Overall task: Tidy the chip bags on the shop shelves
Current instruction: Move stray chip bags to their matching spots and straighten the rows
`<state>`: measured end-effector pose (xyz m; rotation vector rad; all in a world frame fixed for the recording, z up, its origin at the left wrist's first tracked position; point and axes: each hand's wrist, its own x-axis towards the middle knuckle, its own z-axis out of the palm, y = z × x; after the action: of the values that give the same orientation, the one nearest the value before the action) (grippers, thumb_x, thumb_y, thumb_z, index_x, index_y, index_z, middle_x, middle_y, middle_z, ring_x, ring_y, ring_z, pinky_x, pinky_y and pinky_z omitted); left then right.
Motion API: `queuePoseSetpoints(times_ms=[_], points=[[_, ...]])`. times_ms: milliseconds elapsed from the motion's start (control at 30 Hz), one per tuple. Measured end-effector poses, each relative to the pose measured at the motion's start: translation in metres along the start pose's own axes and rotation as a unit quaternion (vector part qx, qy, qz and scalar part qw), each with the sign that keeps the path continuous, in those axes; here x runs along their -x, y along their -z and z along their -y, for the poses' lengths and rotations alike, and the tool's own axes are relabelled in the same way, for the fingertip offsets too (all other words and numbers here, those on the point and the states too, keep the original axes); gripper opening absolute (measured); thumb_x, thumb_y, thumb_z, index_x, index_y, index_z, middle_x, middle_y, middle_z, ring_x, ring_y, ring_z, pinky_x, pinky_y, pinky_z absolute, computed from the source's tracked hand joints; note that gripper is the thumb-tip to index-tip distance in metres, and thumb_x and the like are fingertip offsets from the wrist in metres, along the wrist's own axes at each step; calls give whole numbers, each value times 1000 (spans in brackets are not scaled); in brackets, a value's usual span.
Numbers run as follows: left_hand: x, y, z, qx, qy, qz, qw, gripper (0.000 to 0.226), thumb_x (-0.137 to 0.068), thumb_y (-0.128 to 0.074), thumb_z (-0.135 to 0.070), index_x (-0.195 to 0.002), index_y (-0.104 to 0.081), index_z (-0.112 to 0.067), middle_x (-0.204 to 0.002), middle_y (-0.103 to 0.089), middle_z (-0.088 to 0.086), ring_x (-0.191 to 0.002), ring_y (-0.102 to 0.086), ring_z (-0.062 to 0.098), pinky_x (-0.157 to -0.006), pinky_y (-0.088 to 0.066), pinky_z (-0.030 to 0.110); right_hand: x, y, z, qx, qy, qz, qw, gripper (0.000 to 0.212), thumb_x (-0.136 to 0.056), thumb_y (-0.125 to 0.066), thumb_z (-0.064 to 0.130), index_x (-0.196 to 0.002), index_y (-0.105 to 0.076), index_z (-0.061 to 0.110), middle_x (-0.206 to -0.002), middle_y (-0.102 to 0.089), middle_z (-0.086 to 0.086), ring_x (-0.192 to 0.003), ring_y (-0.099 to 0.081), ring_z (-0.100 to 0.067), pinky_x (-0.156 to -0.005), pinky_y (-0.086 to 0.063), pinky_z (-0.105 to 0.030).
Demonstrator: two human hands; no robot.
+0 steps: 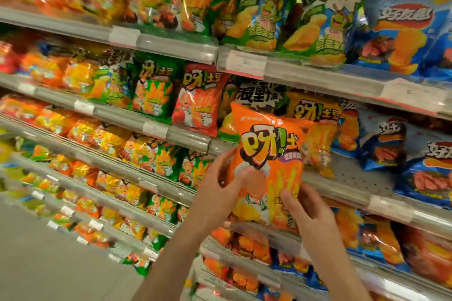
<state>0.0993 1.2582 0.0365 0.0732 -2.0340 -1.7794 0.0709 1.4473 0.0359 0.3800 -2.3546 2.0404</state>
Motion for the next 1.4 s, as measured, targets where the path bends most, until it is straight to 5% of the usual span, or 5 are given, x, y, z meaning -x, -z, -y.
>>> queuePoseSetpoints(times_ms=[333,700,933,1100,1400], points=[[-1,174,19,10,35,-99,994,39,-90,-65,-53,-125,-51,-61,-125,-63,-14,-114,-63,5,-88,-59,35,-15,-166,26,18,24,111,993,66,-74,-66,65,-132,-58,35,-114,-73,19,-99,-70,2,-85,-56,-27],[-73,295,55,7,25,-116,993,39,-92,-66,-40,-128,-56,-48,-117,-72,-10,-106,-70,9,-79,-60,30,-86,-303,34,9,12,179,984,18,-89,-66,46,-98,-50,48,-91,-50,47,-80,-48,37,-63,-40,4],[-135,389,60,-32,18,-137,990,45,-91,-64,-38,-135,-55,-34,-116,-73,-8,-104,-70,7,-78,-56,20,-148,-406,34,-7,34,217,976,75,-79,-63,68,-144,-44,39,-130,-53,30,-93,-37,37,-79,-34,-7],[-161,445,71,-22,17,-175,984,36,-85,-66,-40,-120,-59,-45,-109,-74,-17,-104,-70,4,-77,-54,17,-173,-472,47,20,31,225,974,61,-82,-61,63,-137,-45,42,-109,-44,43,-75,-35,45,-69,-34,-3],[-214,540,102,-5,10,-147,989,45,-92,-68,-38,-134,-56,-29,-125,-69,-7,-118,-64,9,-96,-51,31,-203,-569,57,11,27,194,980,95,-68,-65,72,-151,-33,39,-139,-36,22,-138,-33,-4,-107,-31,-33]])
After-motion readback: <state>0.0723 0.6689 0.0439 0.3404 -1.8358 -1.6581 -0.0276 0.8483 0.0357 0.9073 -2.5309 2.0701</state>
